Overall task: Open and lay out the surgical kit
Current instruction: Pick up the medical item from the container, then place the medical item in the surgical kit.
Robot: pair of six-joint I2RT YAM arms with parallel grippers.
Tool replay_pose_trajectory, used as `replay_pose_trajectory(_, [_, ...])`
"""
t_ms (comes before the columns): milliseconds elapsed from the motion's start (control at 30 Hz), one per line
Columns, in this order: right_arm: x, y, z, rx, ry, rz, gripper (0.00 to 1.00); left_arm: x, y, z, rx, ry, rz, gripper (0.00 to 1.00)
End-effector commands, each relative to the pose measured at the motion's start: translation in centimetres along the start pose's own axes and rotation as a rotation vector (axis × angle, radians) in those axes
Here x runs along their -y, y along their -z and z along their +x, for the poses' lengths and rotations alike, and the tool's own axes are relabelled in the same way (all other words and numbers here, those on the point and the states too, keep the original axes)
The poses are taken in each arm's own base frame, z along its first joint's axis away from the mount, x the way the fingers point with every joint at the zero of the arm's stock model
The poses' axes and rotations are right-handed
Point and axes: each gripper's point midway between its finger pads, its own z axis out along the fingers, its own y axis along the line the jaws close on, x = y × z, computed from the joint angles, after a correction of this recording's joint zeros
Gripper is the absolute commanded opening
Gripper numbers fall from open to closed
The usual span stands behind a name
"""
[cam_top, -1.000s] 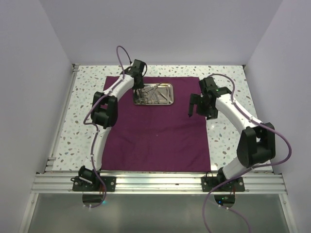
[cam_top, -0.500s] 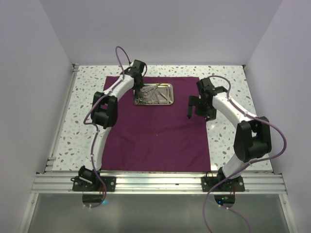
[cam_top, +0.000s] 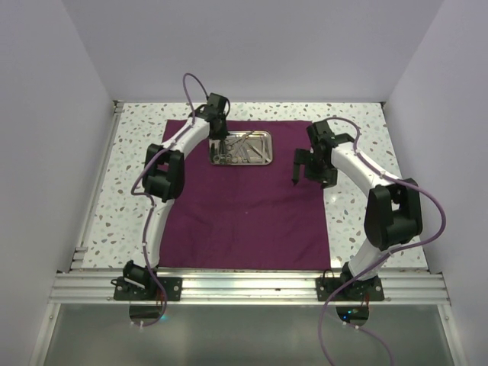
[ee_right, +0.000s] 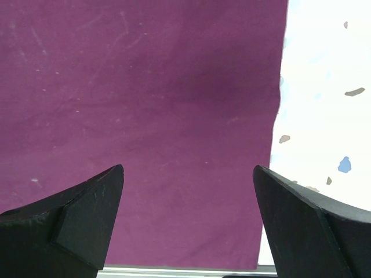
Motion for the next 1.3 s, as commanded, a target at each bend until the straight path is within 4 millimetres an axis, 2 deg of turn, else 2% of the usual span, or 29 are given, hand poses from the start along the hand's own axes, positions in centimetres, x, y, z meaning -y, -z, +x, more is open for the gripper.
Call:
replay_pose_trajectory(0, [-1.3,1.4,-1.9,0.063,0.014,-0.058,0.97,2.9,4.0,-4.2,0.085,-0.049,0.135,0.00])
replay_pose_trajectory(67, [-1.2,1.4,-1.9,0.063,0.016,-0.057,0.97,3.4,6.2,-6.3,0.134,-0.057,0.150,0.00])
replay_pose_trajectory(133, [-1.2,1.4,-1.8,0.062,0.020,-0.060,0.97,3.5,7.8,-7.4,0.164,-0.060,0.149,0.00])
replay_pose_trajectory(233, [-1.4,1.5,-1.8,0.065,0.031,-0.069,0.97,3.3,11.5,-9.2,0.213,-0.059,0.141,0.00])
replay_pose_trajectory(300, [-1.5,1.5,-2.0,0.067,0.030,-0.076,0.97,2.8,12.9,-9.3,0.215,-0.066,0.121,0.00])
replay_pose_trajectory(333, [-1.6,1.5,-1.9,0.065,0.030,-0.078,0.97,2.4,14.3,-9.3,0.219,-0.067,0.115,0.00])
replay_pose_trajectory(400, [-2.0,1.5,-2.1,0.062,0.022,-0.098,0.97,1.6,15.6,-8.4,0.202,-0.074,0.095,0.00])
replay_pose_trajectory(433, [-2.1,1.4,-2.1,0.060,0.019,-0.104,0.97,0.3,14.7,-5.9,0.142,-0.084,0.060,0.00])
replay_pose_trajectory(467, [-2.4,1.3,-2.2,0.059,0.019,-0.113,0.97,0.1,16.9,-6.0,0.166,-0.081,0.069,0.00])
replay_pose_trajectory(500, [-2.5,1.3,-2.2,0.056,0.010,-0.119,0.97,-0.5,17.3,-4.9,0.153,-0.080,0.059,0.00])
replay_pose_trajectory(533, [-2.6,1.3,-2.2,0.054,0.012,-0.123,0.96,-2.1,16.3,-1.2,0.079,-0.088,0.021,0.00])
replay_pose_trajectory(567, [-2.8,1.2,-2.3,0.054,0.011,-0.130,0.96,-2.3,18.5,-1.3,0.120,-0.080,0.036,0.00])
replay_pose_trajectory(600, [-2.8,1.1,-2.2,0.050,0.009,-0.131,0.96,-2.9,18.7,0.0,0.107,-0.075,0.032,0.00])
replay_pose_trajectory(633, [-2.8,1.1,-2.2,0.050,0.009,-0.131,0.96,-4.1,19.2,2.8,0.079,-0.077,0.018,0.00])
replay_pose_trajectory(700, [-2.8,0.7,-1.9,0.037,0.005,-0.133,0.96,-5.4,19.5,5.5,0.047,-0.055,0.001,0.00])
replay_pose_trajectory(733, [-2.9,0.7,-1.7,0.035,0.007,-0.136,0.96,-6.8,19.0,8.4,-0.006,-0.054,-0.029,0.00])
replay_pose_trajectory(800, [-2.9,0.6,-1.6,0.032,0.002,-0.142,0.96,-7.4,20.0,9.7,-0.003,-0.028,-0.027,0.00])
replay_pose_trajectory(833, [-2.8,0.6,-1.5,0.029,0.001,-0.141,0.96,-8.3,20.2,11.5,-0.025,-0.025,-0.036,0.00])
replay_pose_trajectory(900, [-3.0,0.5,-1.1,0.025,0.003,-0.149,0.96,-8.6,20.2,12.7,-0.024,-0.010,-0.026,0.00])
replay_pose_trajectory(933, [-2.9,0.5,-1.1,0.024,0.000,-0.152,0.96,-9.2,19.9,14.2,-0.046,-0.012,-0.031,0.00])
replay_pose_trajectory(1067, [-2.9,0.3,-0.6,0.017,0.000,-0.156,0.96,-10.0,19.1,16.0,-0.068,-0.006,-0.050,0.00])
replay_pose_trajectory(1100, [-2.8,0.2,-0.3,0.012,0.000,-0.154,0.96,-10.2,19.0,16.3,-0.076,-0.002,-0.063,0.05])
replay_pose_trajectory(1133, [-2.7,0.4,-0.4,0.019,0.000,-0.153,0.96,-10.3,18.9,16.4,-0.090,-0.001,-0.070,0.18])
replay_pose_trajectory(1200, [-2.5,0.6,-0.2,0.021,0.003,-0.147,0.96,-9.9,19.2,15.7,-0.082,-0.004,-0.062,0.30])
replay_pose_trajectory(1233, [-2.4,0.8,-0.3,0.031,0.003,-0.148,0.96,-9.7,19.5,15.2,-0.073,-0.006,-0.057,0.46])
replay_pose_trajectory(1267, [-2.3,0.9,-0.2,0.029,0.006,-0.145,0.96,-9.5,19.8,14.5,-0.058,-0.010,-0.052,0.53])
